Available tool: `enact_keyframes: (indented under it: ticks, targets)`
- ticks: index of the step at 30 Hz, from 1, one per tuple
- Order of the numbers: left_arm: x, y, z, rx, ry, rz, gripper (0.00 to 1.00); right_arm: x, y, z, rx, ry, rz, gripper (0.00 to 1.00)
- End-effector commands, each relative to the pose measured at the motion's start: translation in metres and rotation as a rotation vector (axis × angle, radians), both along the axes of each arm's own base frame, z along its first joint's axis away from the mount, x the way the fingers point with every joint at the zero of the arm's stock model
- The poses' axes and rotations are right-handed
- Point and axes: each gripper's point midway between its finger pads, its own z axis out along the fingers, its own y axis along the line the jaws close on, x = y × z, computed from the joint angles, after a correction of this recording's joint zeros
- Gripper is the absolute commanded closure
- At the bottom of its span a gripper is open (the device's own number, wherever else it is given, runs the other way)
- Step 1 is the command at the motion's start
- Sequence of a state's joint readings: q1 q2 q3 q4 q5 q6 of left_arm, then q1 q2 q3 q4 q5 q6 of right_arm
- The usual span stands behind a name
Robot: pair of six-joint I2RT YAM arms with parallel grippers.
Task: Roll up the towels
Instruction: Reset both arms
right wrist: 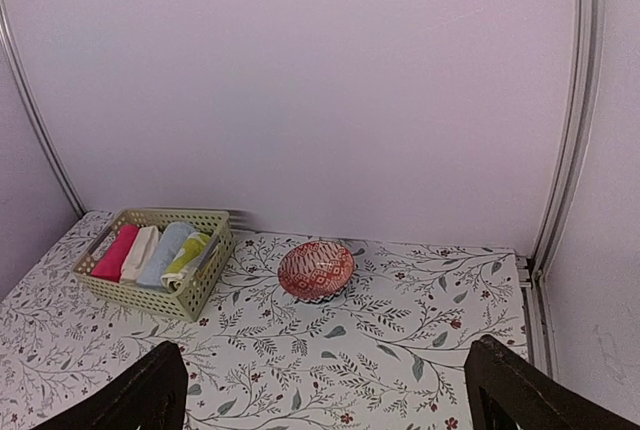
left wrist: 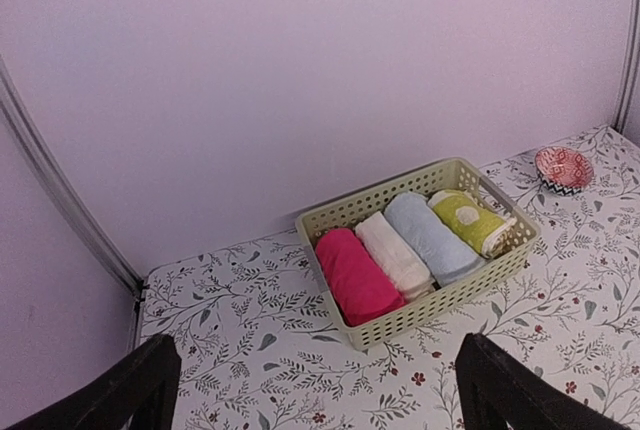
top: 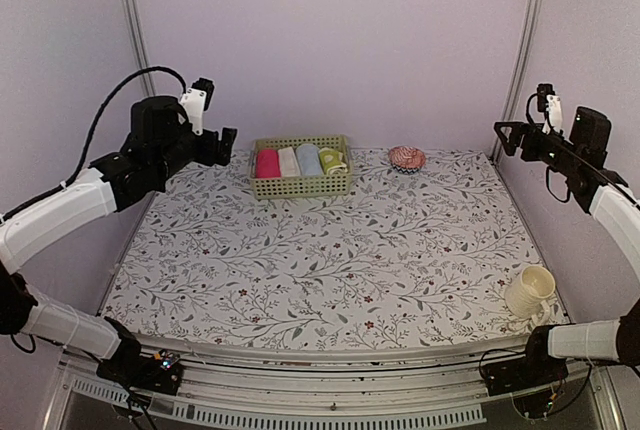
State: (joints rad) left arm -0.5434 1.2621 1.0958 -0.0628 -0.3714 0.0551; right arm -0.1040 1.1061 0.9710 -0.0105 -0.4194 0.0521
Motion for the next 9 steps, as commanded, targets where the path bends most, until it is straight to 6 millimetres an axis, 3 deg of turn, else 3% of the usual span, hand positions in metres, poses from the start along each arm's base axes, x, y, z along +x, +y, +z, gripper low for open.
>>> enact_keyframes:
  ticks: [1, 9]
  targets:
    - [-0.0014, 0.002, 0.005, -0.012, -0.033, 0.014, 0.02, -0.0019, 0.004, 0.0009, -0.003, -0.02, 0.024, 0.01]
    - [-0.0004, 0.0004, 0.0019, -0.008, -0.027, 0.009, 0.01, -0.0032, 0.0088, 0.0, -0.01, -0.022, 0.054, 0.01]
